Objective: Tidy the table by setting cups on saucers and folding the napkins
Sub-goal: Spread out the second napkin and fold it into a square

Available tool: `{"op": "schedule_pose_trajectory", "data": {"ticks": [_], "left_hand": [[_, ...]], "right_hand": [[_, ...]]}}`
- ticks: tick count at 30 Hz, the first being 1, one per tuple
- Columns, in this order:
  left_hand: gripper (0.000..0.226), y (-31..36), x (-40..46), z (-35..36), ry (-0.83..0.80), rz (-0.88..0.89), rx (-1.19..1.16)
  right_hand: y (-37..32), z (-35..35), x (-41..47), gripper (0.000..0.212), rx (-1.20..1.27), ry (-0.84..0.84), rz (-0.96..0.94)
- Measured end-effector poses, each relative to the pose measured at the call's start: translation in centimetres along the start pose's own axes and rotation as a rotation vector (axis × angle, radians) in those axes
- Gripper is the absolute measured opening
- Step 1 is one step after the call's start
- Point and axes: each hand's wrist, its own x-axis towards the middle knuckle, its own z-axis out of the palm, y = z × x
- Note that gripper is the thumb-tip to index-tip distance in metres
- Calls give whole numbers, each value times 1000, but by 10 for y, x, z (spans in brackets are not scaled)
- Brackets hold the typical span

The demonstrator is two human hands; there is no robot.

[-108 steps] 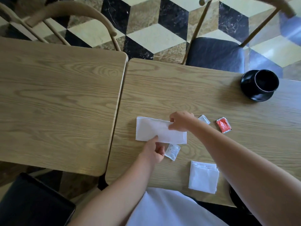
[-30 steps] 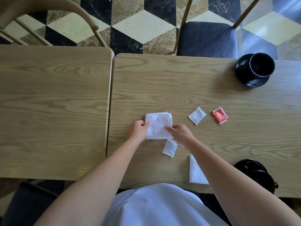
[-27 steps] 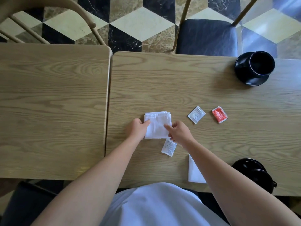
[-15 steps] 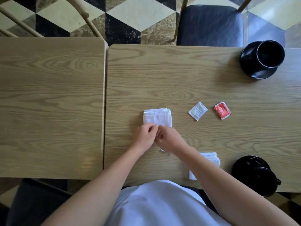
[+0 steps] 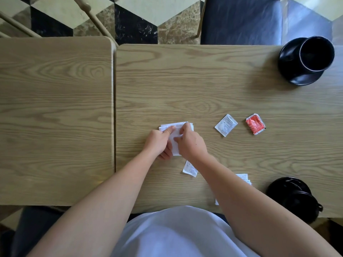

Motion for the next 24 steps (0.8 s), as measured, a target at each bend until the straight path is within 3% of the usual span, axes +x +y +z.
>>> {"op": "schedule_pose_trajectory", "data": {"ticks": [5,7,9,11,14,17,20,24], "left_hand": [[80,14,-11,-13,-35,-102,66],[69,15,-18,-20,129,-30,140],[52,6,-29,-27,336,119,194],[40,-11,-39,-28,419,181,36],[27,-30,-48,-17,232,92,-205],[25,-32,-53,-1,105,16,-196],[16,-24,-60,6,19,4,-300],[8,-5,-84,19,-160,-1,-617]], "right_hand": [[-13,-8,0,26,3,-61,59],[-10,-14,-6,24,92,-72,91],[5,-21,-17,20,132,66,119],[27,-23,-30,23,155,221,166],[39,-19,-40,33,259,114,288],[35,-12,-45,33,441,5,346],[32,-16,-54,22,656,-48,441],[36,-30,-79,10,1070,-32,478]]}}
